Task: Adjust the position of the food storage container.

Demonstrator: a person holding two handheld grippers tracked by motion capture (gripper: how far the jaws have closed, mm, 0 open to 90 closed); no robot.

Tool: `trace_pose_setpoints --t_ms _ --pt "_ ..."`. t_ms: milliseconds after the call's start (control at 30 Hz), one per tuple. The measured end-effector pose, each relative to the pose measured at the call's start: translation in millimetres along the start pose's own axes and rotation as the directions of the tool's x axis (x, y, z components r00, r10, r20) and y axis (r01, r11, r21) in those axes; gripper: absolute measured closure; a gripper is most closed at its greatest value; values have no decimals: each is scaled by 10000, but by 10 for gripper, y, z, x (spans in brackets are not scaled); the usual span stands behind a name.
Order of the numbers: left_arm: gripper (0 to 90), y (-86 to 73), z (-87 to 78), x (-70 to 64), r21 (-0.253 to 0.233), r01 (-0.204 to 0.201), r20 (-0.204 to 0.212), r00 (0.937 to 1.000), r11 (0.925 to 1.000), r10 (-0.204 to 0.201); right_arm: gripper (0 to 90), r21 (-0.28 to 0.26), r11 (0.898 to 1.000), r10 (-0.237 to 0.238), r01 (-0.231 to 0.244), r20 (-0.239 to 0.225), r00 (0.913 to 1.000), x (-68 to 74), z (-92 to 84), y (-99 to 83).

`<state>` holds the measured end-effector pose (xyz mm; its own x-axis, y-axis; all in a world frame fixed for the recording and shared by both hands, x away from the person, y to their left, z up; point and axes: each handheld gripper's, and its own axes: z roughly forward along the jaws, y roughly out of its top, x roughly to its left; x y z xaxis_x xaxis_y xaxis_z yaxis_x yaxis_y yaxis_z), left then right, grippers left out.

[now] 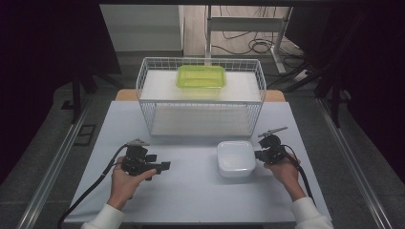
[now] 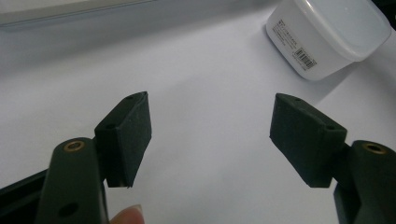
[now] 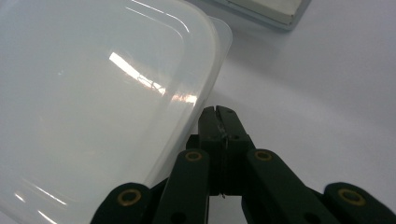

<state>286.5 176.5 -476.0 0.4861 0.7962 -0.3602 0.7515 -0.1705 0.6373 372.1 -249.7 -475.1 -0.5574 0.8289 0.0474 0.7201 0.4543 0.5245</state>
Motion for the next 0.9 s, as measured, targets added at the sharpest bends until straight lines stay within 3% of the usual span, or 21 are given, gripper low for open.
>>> trace_pose_setpoints --t_ms 267,900 --pt "286 -7 10 -5 65 -24 -6 10000 10000 24 891 -371 9991 -206 202 -93 9997 77 52 35" --pt "286 -1 28 4 86 -3 32 10000 10000 2 890 -493 9976 -499 480 -387 9980 277 145 96"
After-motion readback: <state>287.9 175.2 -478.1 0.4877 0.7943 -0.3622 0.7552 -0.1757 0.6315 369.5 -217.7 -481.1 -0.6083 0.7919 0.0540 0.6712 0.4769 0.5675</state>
